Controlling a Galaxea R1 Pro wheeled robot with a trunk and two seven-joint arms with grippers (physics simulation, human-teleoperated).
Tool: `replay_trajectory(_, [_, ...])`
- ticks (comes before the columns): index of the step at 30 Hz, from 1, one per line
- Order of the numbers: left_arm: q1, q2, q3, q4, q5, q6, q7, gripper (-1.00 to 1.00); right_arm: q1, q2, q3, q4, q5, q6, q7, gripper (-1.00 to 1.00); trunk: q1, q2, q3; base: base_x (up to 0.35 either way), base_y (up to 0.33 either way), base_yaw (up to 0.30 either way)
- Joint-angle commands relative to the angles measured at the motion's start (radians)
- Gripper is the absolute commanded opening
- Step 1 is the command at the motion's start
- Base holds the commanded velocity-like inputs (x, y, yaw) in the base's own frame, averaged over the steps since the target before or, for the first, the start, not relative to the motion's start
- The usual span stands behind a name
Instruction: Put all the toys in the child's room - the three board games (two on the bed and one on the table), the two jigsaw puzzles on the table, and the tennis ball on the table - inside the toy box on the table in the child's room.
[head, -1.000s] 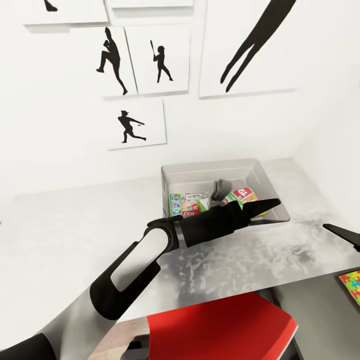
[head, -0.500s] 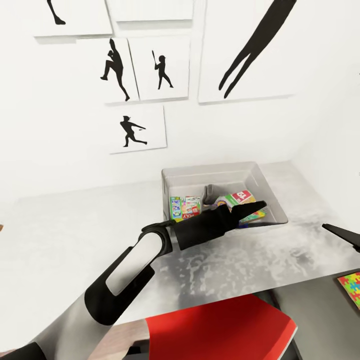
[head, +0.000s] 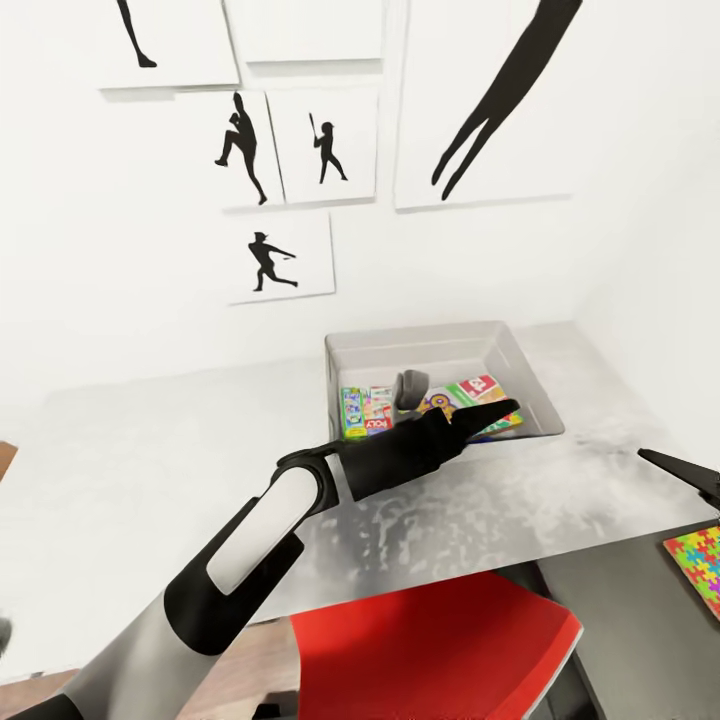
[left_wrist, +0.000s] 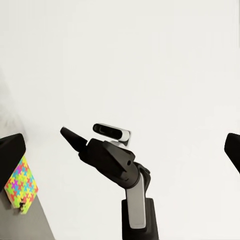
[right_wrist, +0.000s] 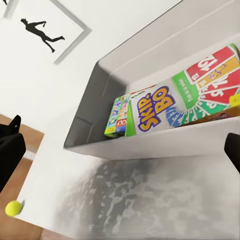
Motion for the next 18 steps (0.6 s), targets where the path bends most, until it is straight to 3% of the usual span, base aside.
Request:
replay_trajectory(1, [0.0, -0.001, 0.001, -0.001, 0.009, 0.003, 0.007, 1.0, -0.001, -0.001, 0.001, 0.0, 0.001, 0.005, 0.003, 1.0, 0.0, -0.002, 0.0, -0.044, 0.0, 0.0])
replay_trajectory(18, [0.0, -0.002, 0.0, -0.001, 0.006, 0.002, 0.005, 1.0, -0.001, 0.0, 0.004, 0.0, 0.001, 0.005, 0.002, 1.0, 0.0, -0.002, 0.028, -0.008, 0.0, 0.0])
